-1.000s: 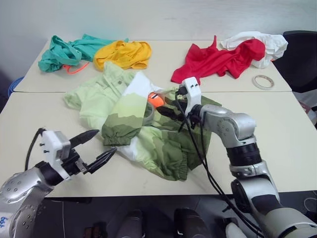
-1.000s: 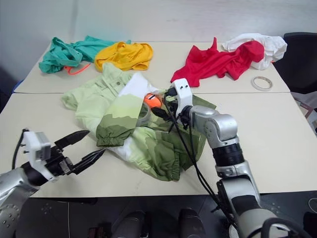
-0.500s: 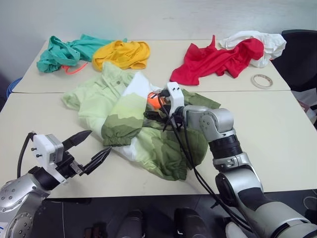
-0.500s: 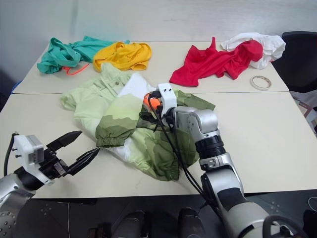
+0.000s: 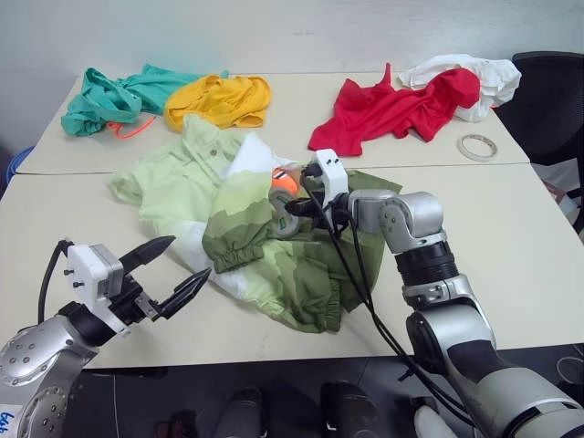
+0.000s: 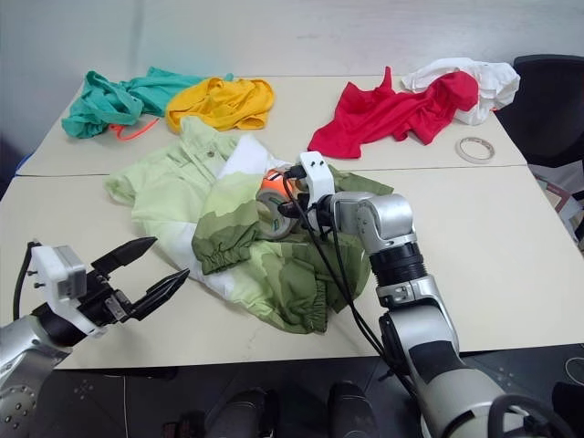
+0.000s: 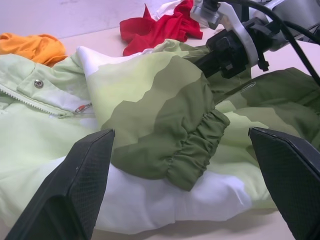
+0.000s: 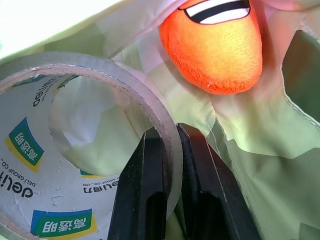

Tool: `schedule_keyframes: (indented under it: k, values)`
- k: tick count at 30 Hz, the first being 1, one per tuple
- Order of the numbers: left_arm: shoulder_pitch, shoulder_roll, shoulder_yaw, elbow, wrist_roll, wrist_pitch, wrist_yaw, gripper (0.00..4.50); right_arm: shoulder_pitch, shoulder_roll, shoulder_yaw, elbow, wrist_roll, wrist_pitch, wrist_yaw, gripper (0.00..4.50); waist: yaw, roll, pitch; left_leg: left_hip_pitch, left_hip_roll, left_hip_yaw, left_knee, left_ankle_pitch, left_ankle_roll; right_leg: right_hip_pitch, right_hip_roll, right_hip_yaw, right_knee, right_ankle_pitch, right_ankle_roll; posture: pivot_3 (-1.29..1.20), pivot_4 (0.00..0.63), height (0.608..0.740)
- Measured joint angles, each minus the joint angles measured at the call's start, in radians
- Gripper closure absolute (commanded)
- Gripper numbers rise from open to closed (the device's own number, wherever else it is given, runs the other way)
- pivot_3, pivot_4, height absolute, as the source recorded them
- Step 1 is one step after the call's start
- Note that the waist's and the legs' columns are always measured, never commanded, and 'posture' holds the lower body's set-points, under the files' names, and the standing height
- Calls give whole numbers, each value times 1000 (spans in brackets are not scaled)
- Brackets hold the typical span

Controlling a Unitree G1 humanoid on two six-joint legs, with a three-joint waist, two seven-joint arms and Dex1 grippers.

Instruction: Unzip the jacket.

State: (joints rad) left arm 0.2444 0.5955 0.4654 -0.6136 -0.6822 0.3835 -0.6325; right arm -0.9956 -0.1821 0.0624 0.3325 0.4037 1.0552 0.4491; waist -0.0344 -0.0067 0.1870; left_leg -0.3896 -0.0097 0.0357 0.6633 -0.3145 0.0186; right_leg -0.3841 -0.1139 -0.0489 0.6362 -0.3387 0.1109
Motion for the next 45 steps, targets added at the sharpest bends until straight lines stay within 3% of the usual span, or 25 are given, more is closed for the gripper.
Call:
schedule_keyframes:
  k: [5,8,11,15,18,23,24,30,35,40,45]
  values:
    - [-13,-1,-12,3,2,-4,-3,0,64,-73,-26,-64,39,-84,149,4462,7,0,0,-2,0,0,0,0,1,-1,0,0,-1,0,0,0,150,740]
    - [-31,-1,-19,9,2,-7,-6,0,94,-176,-78,-108,62,-164,246,4462,8,0,0,-2,-1,0,0,-1,1,0,0,0,-2,0,0,0,150,740]
    - [-43,-1,-36,35,6,-15,-13,0,120,-358,-147,-107,51,-257,316,4462,14,0,0,-2,-1,0,0,-1,2,0,-1,0,-4,0,0,0,150,740]
    - [-52,-5,-58,50,20,-22,-19,0,147,-629,-223,-12,-25,-360,370,4462,10,0,0,-1,0,1,0,-1,2,3,0,-1,-9,0,0,0,150,740]
    - [-83,-5,-77,73,24,-34,-31,0,205,-755,-207,114,-116,-430,375,4462,9,0,0,0,1,2,0,-1,2,5,0,-1,-9,0,0,0,150,740]
    - [-127,-3,-104,131,44,-44,-59,0,265,-785,-184,331,-206,-603,411,4462,-3,2,2,4,2,7,1,-1,2,7,2,-1,-10,0,1,0,150,740]
    - [-144,2,-111,145,48,-52,-69,0,258,-780,-184,392,-223,-652,398,3717,-2,3,2,5,3,7,1,-1,1,6,2,-1,-10,0,1,0,150,740]
    - [-167,15,-112,207,65,-66,-103,0,244,-762,-187,555,-268,-861,352,1787,7,4,2,3,3,7,1,-1,1,6,2,-1,-9,0,1,0,150,740]
    - [-147,59,-47,274,90,-88,-121,0,274,-763,-202,483,-255,-1212,492,38,6,5,3,4,4,6,1,-1,0,7,3,-4,-9,0,1,0,150,740]
    - [-162,160,1,463,225,-231,-164,0,313,-742,-225,204,-112,-1208,664,38,7,6,3,4,4,4,2,-1,0,7,3,-5,-9,0,1,0,150,740]
    - [-321,253,-67,764,406,-465,-193,0,449,-698,-126,-233,36,-946,755,38,23,6,3,3,4,0,2,-1,0,8,1,-4,-9,0,1,0,150,740]
